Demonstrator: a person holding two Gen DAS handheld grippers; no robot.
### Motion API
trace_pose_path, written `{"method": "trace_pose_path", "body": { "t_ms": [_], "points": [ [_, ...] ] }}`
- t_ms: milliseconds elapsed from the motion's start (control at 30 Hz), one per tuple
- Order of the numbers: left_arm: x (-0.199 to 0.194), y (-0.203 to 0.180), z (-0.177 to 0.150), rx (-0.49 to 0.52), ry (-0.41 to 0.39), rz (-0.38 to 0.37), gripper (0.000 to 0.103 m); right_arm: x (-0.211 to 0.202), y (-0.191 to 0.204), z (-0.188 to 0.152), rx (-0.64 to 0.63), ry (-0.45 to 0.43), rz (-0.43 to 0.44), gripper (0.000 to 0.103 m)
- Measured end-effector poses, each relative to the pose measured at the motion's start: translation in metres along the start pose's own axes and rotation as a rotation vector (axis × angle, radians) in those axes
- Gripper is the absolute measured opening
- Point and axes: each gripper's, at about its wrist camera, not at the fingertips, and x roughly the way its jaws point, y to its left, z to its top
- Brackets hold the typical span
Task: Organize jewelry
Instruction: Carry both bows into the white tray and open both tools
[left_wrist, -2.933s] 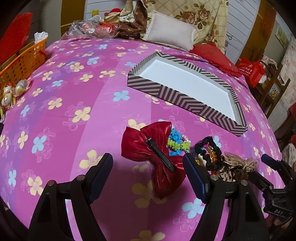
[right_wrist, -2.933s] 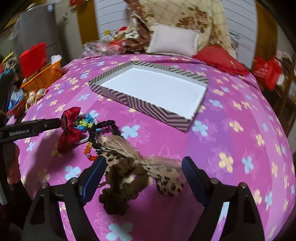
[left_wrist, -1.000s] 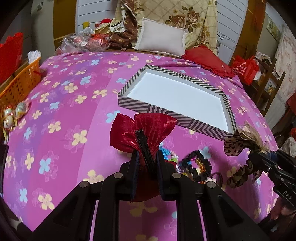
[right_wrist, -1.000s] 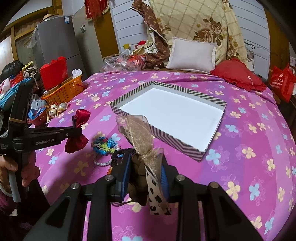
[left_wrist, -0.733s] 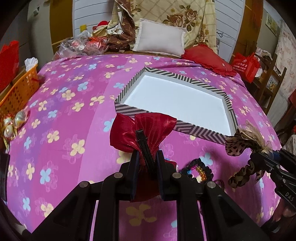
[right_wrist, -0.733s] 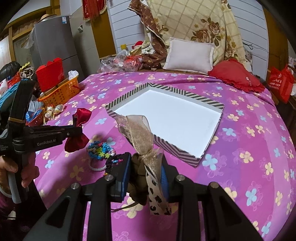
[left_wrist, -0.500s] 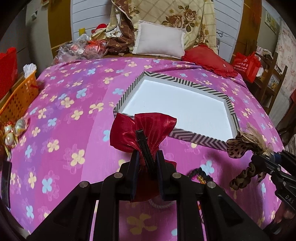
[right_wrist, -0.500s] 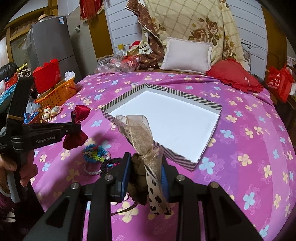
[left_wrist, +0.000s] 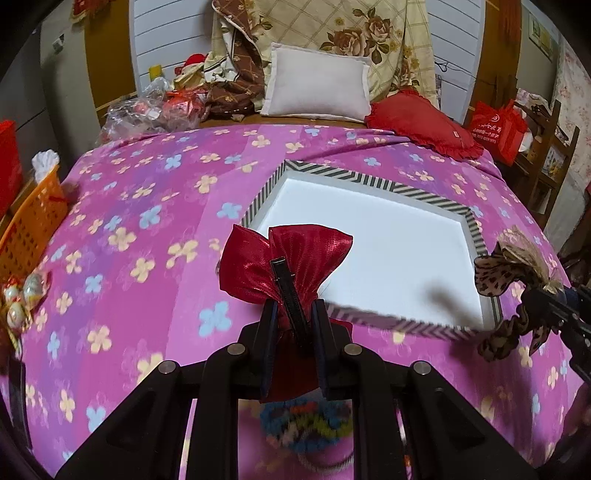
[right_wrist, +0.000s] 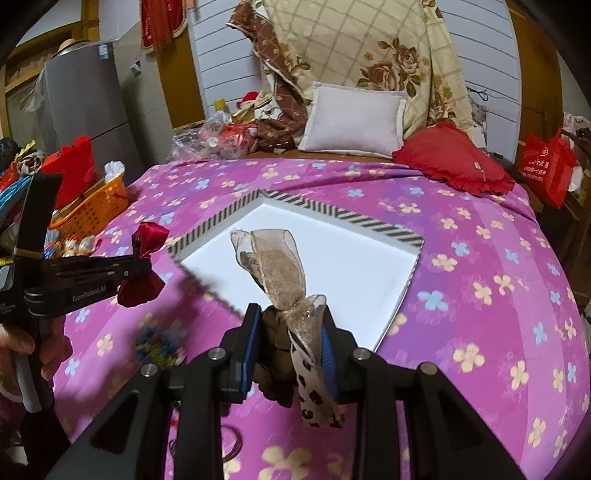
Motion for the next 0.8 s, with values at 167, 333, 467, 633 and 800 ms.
{"method": "trace_pose_path", "body": {
  "t_ms": [167, 333, 467, 633, 800],
  "points": [
    [0.021, 0.001, 0.023, 0.007, 0.000, 0.006, 0.000, 0.018, -0.015, 0.015, 0.024, -0.006, -0.027, 0.031],
    [0.057, 0.010, 0.043, -0.013, 0.034, 0.014, 0.000, 0.046, -0.027, 0.021, 0.040, 0.010, -0.065, 0.031],
    [0.086, 0.016, 0.047, -0.018, 0.079, 0.045, 0.000, 0.068, -0.030, 0.016, 0.031, 0.048, -0.072, 0.031],
    [0.100, 0.020, 0.038, -0.028, 0.127, 0.041, 0.000, 0.080, -0.031, 0.007, 0.018, 0.070, -0.057, 0.031],
    [0.101, 0.018, 0.025, -0.014, 0.147, 0.053, 0.000, 0.086, -0.032, -0.001, 0.022, 0.094, -0.053, 0.031]
  ]
}}
